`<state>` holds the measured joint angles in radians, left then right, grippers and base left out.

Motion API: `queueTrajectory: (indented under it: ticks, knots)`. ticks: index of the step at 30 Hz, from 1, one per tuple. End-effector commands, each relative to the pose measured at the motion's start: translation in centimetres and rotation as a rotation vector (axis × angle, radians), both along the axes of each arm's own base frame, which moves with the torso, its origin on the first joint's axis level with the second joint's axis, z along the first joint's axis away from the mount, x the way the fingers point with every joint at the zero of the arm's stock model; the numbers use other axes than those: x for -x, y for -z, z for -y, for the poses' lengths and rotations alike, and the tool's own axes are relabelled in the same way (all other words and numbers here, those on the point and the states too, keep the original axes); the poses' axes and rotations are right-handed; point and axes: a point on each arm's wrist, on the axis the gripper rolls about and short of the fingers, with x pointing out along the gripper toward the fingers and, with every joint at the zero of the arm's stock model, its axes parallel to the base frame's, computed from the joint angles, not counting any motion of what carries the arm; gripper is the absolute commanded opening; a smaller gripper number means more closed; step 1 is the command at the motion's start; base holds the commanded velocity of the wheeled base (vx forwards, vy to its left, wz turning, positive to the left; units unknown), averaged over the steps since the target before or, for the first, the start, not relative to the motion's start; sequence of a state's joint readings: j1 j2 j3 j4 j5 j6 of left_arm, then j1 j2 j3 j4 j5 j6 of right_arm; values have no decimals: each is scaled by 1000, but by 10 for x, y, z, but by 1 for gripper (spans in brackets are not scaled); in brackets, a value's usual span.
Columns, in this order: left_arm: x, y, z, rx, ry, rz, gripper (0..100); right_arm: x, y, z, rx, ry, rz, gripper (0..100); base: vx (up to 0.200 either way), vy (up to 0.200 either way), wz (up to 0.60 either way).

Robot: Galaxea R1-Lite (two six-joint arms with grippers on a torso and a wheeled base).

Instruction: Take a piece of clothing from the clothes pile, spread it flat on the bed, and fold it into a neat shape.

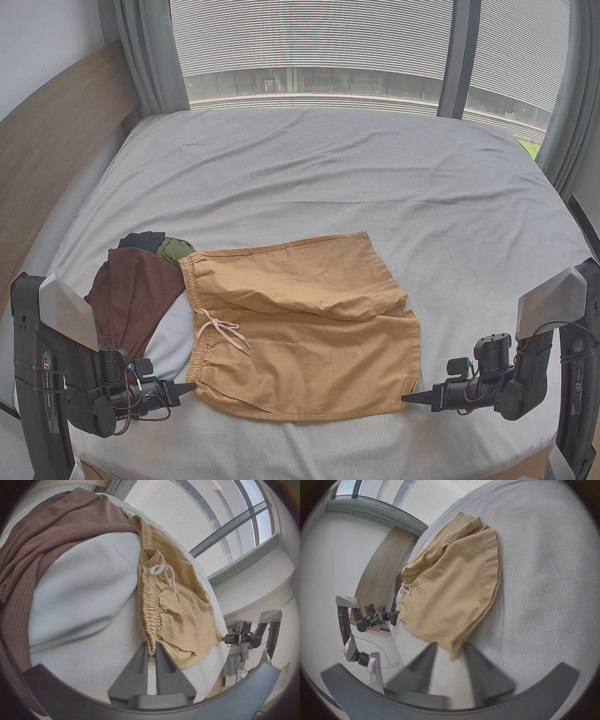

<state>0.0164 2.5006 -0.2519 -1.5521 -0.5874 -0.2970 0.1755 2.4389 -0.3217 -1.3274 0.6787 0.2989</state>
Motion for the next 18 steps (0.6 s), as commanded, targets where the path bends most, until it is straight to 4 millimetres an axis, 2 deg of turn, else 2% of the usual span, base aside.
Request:
queueTrajectory:
  ticks: [1,11,17,18]
  knots:
    - [0,0,0,0,-1,-2,0,-3,-4,-1,-3,-1,13,0,0,0,0]
    - [1,0,0,0,-1,-3,0,-1,-5,2,-2,6,10,0,0,0,0]
    - [0,-3,0,0,1,6,0,11,-11,5,-5,7,22,0,0,0,0]
    - [0,-10,0,1,0,27,0,17,-17,6,-8,9,43,0,0,0,0]
